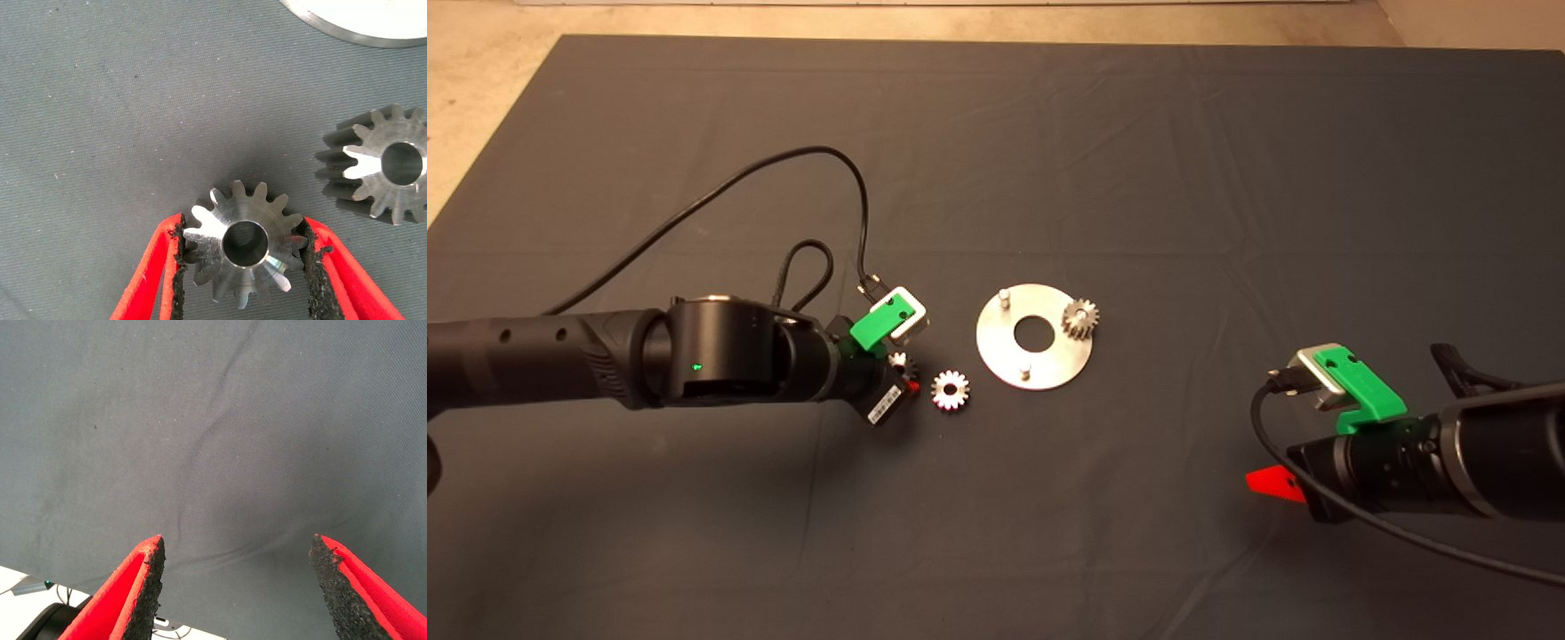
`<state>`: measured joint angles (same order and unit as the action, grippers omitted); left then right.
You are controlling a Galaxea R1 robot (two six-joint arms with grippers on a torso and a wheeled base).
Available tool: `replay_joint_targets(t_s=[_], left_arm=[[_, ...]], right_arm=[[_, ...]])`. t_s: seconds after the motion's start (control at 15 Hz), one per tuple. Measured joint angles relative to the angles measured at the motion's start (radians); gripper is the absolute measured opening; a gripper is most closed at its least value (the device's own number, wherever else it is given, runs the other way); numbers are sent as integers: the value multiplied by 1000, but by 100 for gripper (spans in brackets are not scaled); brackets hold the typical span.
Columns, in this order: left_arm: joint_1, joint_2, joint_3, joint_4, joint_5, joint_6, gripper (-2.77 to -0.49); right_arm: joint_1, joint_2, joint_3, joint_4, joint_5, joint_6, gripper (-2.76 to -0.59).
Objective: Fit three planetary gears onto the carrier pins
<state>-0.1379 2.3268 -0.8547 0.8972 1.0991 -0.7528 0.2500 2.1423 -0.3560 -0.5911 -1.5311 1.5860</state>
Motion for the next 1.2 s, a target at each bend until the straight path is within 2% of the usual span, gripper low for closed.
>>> replay_joint_targets(t_s=[0.4,0.67,1.2], left_arm=[[8,-11,19,3,-2,8,-244],[8,-34,23,0,-4,15,-252],[7,-47,24,0,-11,68,-262]], right_arm=[[6,-55,0,0,0,-30,-175],[6,-99,0,2,-2,-56,-175],[6,-107,0,5,0,-67,-175]])
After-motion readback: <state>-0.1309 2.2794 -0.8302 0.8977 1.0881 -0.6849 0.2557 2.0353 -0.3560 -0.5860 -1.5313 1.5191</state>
